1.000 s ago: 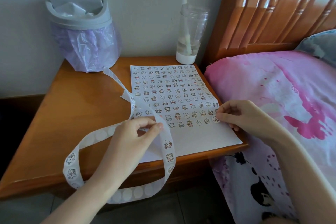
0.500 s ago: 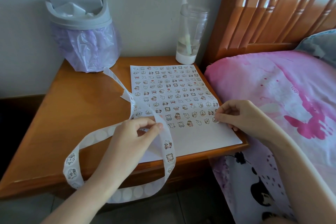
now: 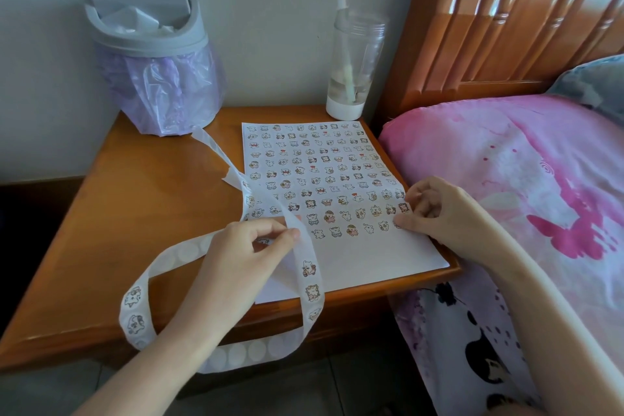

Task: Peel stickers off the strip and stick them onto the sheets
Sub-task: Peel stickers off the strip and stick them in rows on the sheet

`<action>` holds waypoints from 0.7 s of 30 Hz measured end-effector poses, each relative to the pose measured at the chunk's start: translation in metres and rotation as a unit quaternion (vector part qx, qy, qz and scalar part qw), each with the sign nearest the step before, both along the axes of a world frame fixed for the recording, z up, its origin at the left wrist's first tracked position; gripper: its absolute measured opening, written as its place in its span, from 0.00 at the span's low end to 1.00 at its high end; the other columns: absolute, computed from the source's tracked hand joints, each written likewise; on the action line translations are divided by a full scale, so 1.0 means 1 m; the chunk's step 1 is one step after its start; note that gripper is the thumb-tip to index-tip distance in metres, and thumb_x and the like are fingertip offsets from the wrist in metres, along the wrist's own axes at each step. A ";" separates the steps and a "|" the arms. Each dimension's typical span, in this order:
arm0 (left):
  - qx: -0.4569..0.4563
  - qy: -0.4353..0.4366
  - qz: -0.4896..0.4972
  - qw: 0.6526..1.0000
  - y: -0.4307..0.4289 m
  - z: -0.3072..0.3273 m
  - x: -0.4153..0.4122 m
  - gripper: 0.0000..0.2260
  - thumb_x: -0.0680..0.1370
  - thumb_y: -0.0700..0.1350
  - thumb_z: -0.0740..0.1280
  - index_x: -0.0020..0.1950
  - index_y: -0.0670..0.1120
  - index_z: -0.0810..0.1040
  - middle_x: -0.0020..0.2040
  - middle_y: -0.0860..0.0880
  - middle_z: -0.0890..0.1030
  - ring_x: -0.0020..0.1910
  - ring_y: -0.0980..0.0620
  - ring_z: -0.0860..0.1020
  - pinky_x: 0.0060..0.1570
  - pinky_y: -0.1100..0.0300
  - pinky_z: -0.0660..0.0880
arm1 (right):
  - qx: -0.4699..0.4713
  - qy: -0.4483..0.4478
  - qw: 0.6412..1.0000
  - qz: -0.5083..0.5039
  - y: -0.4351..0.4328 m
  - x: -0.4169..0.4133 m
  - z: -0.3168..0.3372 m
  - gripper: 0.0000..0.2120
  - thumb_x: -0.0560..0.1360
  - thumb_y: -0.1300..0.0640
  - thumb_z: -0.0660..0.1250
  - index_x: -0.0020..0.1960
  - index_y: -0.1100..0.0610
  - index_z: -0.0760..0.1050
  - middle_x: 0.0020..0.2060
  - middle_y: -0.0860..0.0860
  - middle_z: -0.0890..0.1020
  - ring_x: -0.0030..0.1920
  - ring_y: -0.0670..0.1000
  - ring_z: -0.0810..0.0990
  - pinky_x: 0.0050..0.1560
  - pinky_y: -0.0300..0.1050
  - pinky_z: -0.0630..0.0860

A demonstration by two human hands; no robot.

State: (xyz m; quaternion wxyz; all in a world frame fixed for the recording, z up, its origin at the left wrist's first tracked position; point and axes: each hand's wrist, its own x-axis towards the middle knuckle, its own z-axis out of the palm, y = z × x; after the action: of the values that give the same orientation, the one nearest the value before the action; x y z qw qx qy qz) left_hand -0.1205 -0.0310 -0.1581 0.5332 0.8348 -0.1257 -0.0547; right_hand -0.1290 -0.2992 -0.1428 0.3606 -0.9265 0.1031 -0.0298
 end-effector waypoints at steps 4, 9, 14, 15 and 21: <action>0.007 -0.002 -0.004 1.000 -0.001 -0.001 -0.001 0.05 0.75 0.50 0.66 0.41 0.56 0.80 0.42 0.66 0.80 0.47 0.74 0.73 0.38 0.80 0.70 | 0.005 -0.004 1.000 -0.002 0.002 0.001 -0.002 0.13 0.66 0.50 0.77 0.44 0.52 0.76 0.33 0.50 0.79 0.33 0.47 0.75 0.35 0.40 0.70; 0.010 -0.002 -0.003 1.000 -0.001 0.000 -0.003 0.07 0.76 0.50 0.66 0.38 0.58 0.79 0.38 0.68 0.79 0.45 0.75 0.74 0.37 0.80 0.71 | -0.010 -0.014 1.000 0.000 -0.001 0.002 -0.004 0.06 0.69 0.54 0.74 0.42 0.51 0.77 0.34 0.52 0.81 0.36 0.52 0.79 0.42 0.50 0.76; 0.012 0.000 -0.003 1.000 -0.001 0.001 -0.003 0.06 0.76 0.50 0.66 0.39 0.58 0.78 0.41 0.67 0.79 0.45 0.77 0.73 0.37 0.80 0.71 | 0.017 0.007 1.000 0.007 -0.002 0.000 -0.003 0.10 0.67 0.52 0.76 0.43 0.51 0.77 0.36 0.50 0.80 0.35 0.47 0.76 0.39 0.45 0.74; 0.013 0.001 -0.002 1.000 -0.002 0.001 -0.003 0.05 0.76 0.50 0.66 0.40 0.58 0.78 0.41 0.67 0.79 0.45 0.77 0.73 0.37 0.80 0.71 | 0.012 0.012 1.000 0.008 -0.002 0.000 -0.004 0.09 0.68 0.53 0.75 0.44 0.51 0.76 0.36 0.50 0.80 0.36 0.48 0.76 0.40 0.46 0.74; -0.043 0.067 0.014 0.997 0.001 0.007 0.001 0.07 0.75 0.51 0.66 0.44 0.53 0.82 0.40 0.58 0.84 0.43 0.62 0.80 0.39 0.72 0.73 | 0.044 -0.103 0.994 0.020 0.031 -0.010 0.010 0.01 0.73 0.53 0.69 0.44 0.50 0.77 0.35 0.47 0.81 0.32 0.42 0.75 0.35 0.33 0.72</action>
State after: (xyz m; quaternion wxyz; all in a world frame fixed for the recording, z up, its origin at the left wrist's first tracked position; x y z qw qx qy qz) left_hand -0.1195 -0.0299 -0.1507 0.5764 0.8073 -0.0805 -0.0975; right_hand -0.1391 -0.2677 -0.1324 0.4103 -0.9037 0.0478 -0.1129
